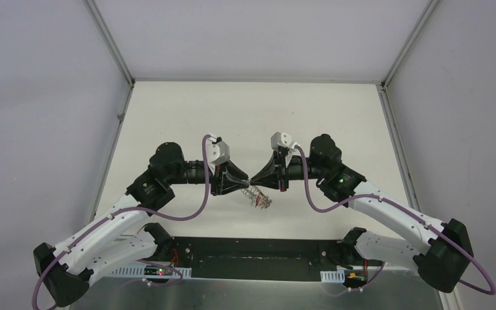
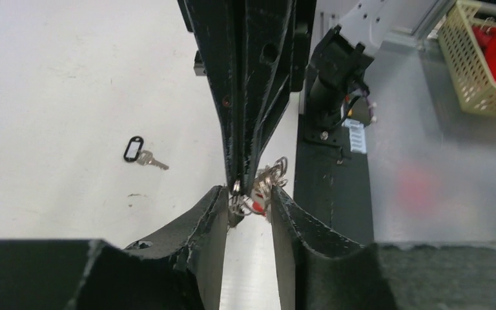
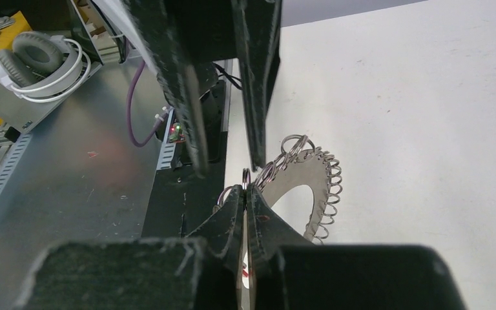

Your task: Put the keys on the keyring

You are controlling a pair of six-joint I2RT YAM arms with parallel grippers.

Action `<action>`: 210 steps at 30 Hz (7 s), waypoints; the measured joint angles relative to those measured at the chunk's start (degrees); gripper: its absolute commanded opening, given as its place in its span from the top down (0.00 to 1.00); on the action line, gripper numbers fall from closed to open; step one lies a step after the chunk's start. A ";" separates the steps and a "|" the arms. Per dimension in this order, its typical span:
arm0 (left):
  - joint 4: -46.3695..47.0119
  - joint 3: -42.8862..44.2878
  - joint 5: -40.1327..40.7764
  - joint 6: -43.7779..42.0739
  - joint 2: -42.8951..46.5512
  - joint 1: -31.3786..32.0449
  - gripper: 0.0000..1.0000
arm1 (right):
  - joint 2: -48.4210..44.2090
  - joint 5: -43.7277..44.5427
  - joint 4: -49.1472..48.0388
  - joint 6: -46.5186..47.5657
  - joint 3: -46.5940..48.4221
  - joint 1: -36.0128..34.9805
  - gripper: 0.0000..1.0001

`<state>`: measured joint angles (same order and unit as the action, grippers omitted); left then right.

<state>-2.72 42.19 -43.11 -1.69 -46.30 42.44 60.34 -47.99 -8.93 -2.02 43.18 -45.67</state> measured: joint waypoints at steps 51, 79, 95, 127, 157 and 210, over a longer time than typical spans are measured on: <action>4.20 -4.15 5.29 2.12 1.27 4.39 0.85 | -1.79 -2.91 3.30 -0.04 0.00 0.09 1.00; -1.22 -2.73 14.53 4.22 4.37 5.97 1.00 | -6.78 7.89 4.81 0.70 0.00 0.04 0.23; 4.70 -4.68 20.48 11.87 5.95 5.95 1.00 | -0.15 3.06 4.37 -1.86 0.00 0.04 0.52; 5.20 -5.60 21.68 13.22 6.16 5.95 0.61 | 1.22 1.53 -4.09 -7.96 0.00 0.35 1.00; -5.90 -0.72 11.21 -4.33 4.66 5.97 0.73 | -0.24 -5.16 -3.43 -2.82 -0.04 0.31 1.00; -3.26 -0.33 9.92 -1.44 1.79 5.97 1.00 | -0.24 -3.69 -2.80 -2.84 -0.04 0.33 1.00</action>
<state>-5.98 41.87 -33.19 -3.14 -44.51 48.40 60.10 -51.68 -11.73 -4.86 43.13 -45.34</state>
